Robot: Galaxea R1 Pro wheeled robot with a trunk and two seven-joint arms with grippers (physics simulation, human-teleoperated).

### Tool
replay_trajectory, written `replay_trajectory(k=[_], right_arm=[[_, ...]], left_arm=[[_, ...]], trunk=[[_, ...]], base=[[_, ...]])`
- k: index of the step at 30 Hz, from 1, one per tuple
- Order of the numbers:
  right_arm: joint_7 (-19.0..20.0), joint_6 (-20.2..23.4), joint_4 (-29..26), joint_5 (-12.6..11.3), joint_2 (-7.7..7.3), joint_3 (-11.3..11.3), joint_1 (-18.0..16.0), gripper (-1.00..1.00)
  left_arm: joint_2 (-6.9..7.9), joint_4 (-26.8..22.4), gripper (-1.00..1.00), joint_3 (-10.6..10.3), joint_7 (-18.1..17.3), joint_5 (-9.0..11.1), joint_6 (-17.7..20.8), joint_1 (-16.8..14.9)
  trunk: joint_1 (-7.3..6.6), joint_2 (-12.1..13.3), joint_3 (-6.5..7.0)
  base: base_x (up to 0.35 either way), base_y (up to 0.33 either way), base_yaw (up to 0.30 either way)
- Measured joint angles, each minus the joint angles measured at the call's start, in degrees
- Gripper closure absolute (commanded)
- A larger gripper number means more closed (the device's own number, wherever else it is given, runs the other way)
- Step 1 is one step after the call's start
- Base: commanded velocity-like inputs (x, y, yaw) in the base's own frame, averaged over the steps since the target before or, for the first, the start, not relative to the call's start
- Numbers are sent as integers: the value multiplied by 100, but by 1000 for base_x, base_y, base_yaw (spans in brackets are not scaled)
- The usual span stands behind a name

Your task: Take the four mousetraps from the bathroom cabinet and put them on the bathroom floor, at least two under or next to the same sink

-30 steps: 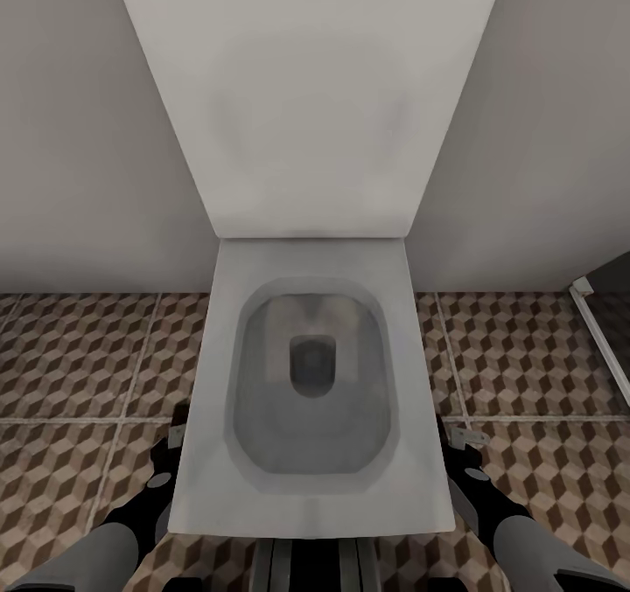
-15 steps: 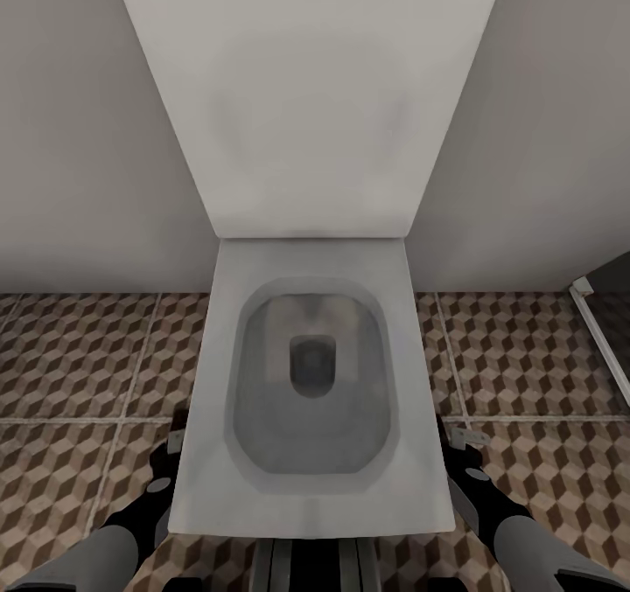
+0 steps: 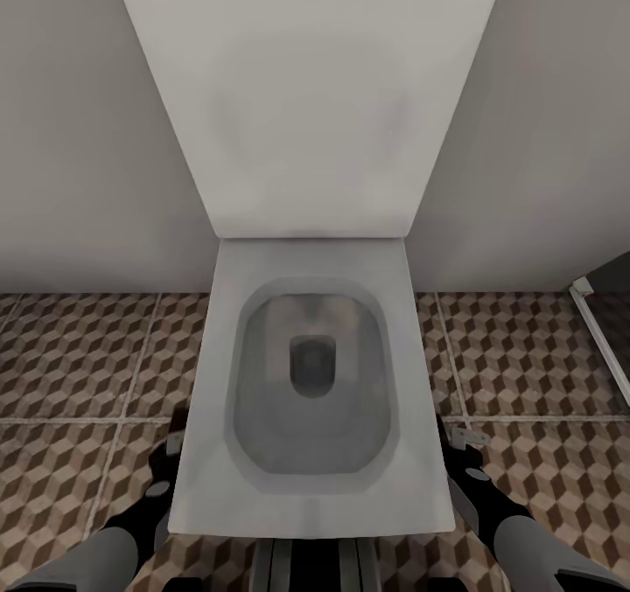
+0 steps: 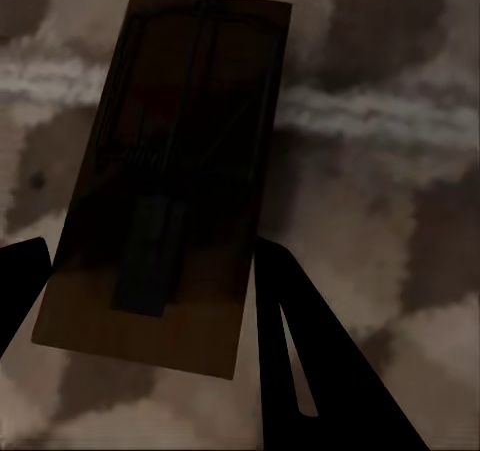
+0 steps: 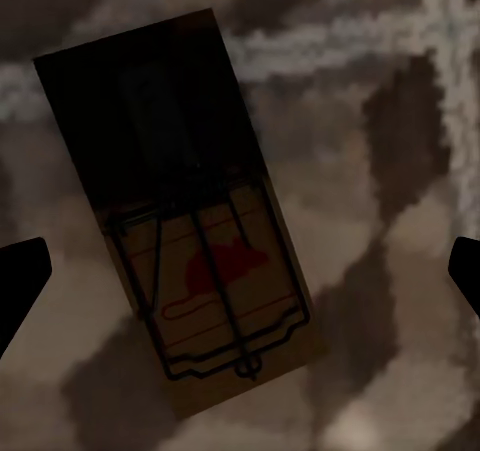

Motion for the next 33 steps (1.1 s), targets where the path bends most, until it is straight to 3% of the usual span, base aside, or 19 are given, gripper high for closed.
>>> replay_trajectory(k=[2,3,33], right_arm=[[0,0,0,0,0,-1,0,-100],[0,0,0,0,0,-1,0,-100],[0,0,0,0,0,-2,0,-100]], left_arm=[[-1,26,100,-3,0,-2,-3,-1],[-1,36,-100,-3,0,-1,-4,-1],[9,73,-100,-1,-1,4,-27,-2]], trunk=[[0,0,0],[0,0,0],[0,0,0]], base=[[0,0,0],[0,0,0],[0,0,0]])
